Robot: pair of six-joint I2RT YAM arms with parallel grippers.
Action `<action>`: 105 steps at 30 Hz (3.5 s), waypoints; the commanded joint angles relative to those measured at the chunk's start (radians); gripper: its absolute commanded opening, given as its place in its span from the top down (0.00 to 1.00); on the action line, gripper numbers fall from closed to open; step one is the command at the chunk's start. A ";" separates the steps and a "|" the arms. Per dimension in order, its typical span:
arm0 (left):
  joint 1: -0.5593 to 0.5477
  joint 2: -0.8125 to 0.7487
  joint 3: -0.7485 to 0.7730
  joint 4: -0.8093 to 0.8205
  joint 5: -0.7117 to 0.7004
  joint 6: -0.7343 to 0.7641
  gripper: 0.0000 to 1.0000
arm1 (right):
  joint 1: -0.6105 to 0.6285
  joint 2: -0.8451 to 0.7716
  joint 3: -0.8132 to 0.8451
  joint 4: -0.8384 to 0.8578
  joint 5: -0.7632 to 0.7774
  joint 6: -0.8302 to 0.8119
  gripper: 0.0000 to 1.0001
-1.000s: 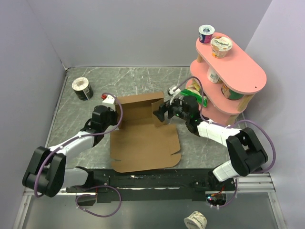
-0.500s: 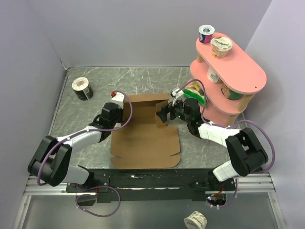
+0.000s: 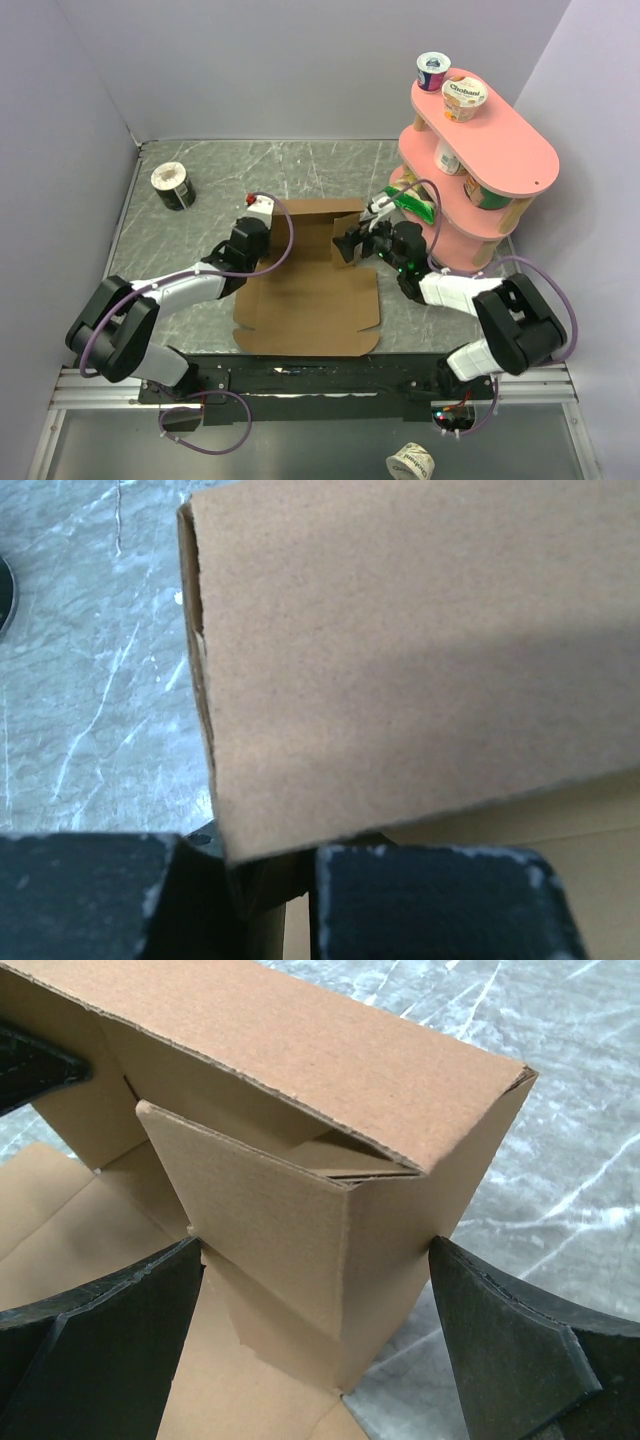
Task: Fold the paper box
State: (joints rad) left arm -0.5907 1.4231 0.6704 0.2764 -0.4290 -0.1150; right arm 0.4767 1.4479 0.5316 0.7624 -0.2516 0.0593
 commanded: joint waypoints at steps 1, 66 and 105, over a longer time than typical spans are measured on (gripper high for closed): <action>-0.040 0.004 0.017 -0.034 0.041 0.026 0.91 | 0.036 -0.156 -0.025 0.003 -0.002 0.071 0.00; -0.058 -0.024 -0.109 0.126 -0.036 -0.236 0.91 | -0.299 -0.278 -0.107 -0.246 -0.333 0.079 0.00; -0.058 -0.039 -0.129 0.150 0.047 -0.178 0.93 | -0.084 0.014 0.047 0.093 -0.058 -0.128 0.00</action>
State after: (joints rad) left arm -0.6422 1.3960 0.5606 0.4133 -0.4751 -0.3115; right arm 0.3889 1.4410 0.5327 0.7414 -0.3817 -0.0429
